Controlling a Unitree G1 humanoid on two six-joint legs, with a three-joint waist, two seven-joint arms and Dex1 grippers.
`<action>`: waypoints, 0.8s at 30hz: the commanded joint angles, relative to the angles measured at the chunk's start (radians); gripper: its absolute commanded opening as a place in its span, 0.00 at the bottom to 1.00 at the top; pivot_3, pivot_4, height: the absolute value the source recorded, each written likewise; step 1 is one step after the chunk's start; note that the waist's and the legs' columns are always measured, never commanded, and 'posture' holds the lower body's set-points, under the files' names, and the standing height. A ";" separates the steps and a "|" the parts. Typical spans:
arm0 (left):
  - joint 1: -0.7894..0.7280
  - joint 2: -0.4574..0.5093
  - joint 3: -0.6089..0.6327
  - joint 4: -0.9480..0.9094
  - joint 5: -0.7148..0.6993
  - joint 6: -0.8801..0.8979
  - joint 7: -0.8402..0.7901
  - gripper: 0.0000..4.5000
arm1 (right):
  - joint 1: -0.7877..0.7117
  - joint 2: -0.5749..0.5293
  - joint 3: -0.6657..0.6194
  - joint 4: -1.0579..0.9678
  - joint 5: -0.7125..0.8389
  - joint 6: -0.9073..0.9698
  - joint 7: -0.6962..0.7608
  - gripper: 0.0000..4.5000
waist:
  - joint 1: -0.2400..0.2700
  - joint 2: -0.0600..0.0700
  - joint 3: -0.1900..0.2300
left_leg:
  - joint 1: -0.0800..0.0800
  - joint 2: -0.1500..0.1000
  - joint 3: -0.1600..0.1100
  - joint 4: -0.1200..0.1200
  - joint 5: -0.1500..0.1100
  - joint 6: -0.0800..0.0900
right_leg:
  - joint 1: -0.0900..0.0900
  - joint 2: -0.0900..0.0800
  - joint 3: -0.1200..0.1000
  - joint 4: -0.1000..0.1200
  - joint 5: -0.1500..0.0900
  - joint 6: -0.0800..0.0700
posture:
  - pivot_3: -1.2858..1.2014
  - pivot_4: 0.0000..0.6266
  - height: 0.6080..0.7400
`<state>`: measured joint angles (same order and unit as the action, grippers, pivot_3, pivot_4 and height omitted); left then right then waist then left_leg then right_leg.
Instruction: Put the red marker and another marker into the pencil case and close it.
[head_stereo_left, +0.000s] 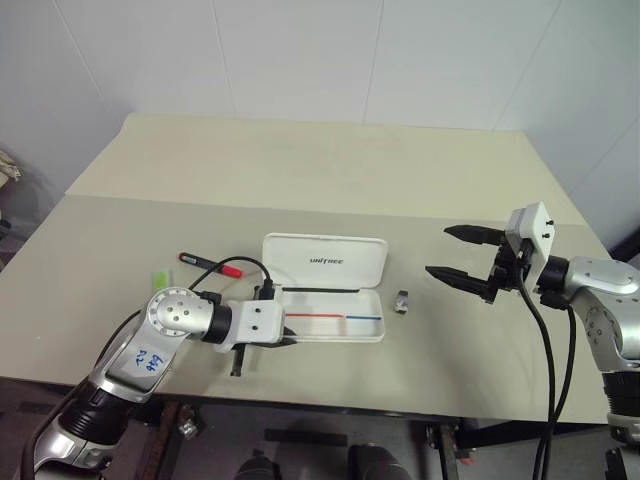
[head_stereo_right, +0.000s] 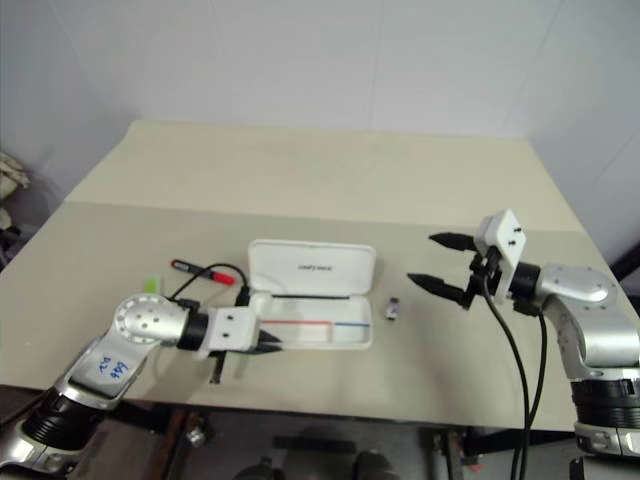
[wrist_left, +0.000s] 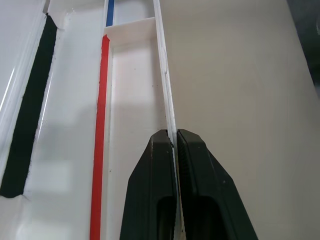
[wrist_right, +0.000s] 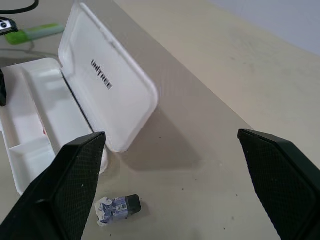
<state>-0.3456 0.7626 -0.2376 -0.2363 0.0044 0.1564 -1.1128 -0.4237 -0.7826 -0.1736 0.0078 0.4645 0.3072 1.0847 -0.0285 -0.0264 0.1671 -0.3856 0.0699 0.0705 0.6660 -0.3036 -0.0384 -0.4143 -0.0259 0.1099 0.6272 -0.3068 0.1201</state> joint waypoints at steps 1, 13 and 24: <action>0.020 0.012 0.004 -0.032 0.008 -0.035 0.013 0.01 | -0.001 -0.019 -0.042 -0.036 0.019 0.000 -0.009 1.00 | 0.000 0.000 0.000 | 0.000 0.000 0.000 0.000 0.000 0.000 | 0.000 0.000 0.000 0.000 0.000 0.000 | 0.52 0.24 1.00; 0.013 -0.021 0.023 -0.061 -0.019 0.009 0.060 0.75 | -0.021 0.032 0.009 -0.056 0.021 0.001 -0.019 1.00 | 0.000 0.000 0.000 | 0.000 0.000 0.001 0.000 0.000 0.000 | 0.000 0.000 0.000 0.000 0.000 0.000 | 0.52 0.24 1.00; 0.023 -0.083 0.116 -0.245 -0.116 0.252 0.184 0.99 | -0.031 0.097 0.046 -0.067 0.020 0.006 -0.027 1.00 | 0.001 0.000 0.000 | 0.000 0.000 0.000 0.000 0.000 0.000 | 0.000 0.000 0.001 0.001 0.000 0.000 | 0.52 0.24 1.00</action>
<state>-0.3242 0.6838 -0.1553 -0.4146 -0.0744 0.3780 -0.9475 -0.4326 -0.6906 -0.1197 -0.0374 0.4655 0.3148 1.0625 -0.0279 -0.0265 0.1672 -0.3854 0.0698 0.0707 0.6664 -0.3038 -0.0381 -0.4141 -0.0259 0.1103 0.6278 -0.3066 0.1205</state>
